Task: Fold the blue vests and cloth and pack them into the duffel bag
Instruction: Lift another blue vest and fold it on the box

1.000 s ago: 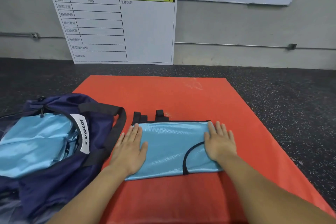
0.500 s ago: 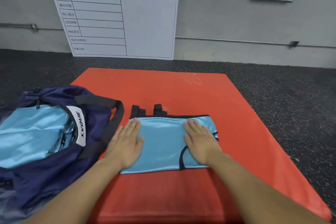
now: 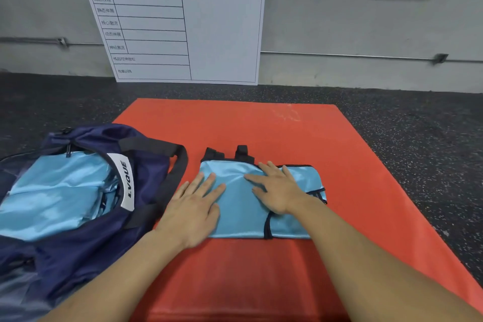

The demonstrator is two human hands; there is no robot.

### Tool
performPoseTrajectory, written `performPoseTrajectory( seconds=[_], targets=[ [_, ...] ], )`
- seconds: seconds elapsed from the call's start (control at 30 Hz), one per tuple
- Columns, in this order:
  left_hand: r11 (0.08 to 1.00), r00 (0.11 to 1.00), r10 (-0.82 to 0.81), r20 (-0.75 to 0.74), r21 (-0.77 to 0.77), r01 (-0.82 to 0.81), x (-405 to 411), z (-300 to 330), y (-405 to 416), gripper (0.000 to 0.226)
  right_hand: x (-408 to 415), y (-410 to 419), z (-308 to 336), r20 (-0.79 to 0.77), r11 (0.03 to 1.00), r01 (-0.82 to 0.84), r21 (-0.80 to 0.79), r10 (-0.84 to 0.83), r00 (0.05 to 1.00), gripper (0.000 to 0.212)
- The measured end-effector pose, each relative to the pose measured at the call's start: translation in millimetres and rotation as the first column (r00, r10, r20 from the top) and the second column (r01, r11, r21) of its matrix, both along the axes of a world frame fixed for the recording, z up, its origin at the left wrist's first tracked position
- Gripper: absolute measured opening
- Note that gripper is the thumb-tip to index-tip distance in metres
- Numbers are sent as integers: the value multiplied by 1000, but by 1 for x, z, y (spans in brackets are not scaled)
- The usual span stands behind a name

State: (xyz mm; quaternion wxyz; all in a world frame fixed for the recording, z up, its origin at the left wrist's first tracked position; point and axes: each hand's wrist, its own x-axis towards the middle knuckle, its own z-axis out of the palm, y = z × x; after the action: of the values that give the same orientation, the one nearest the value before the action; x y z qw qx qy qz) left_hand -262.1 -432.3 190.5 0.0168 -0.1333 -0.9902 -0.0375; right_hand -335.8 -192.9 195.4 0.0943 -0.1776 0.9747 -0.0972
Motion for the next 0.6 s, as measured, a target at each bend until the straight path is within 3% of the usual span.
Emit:
performPoseTrajectory(
  seconds=[0.2, 0.43, 0.6],
  targets=[
    [999, 1000, -7, 20, 48, 6, 9, 10, -17, 85, 4, 32, -1, -48, 958, 260, 125, -256, 966, 56],
    [998, 998, -41, 37, 42, 39, 31, 8, -15, 86, 44, 65, 6, -65, 928, 286, 239, -279, 958, 59],
    [996, 994, -93, 54, 12, 92, 55, 11, -7, 89, 89, 74, 11, -68, 904, 264, 337, -256, 964, 73]
  ],
)
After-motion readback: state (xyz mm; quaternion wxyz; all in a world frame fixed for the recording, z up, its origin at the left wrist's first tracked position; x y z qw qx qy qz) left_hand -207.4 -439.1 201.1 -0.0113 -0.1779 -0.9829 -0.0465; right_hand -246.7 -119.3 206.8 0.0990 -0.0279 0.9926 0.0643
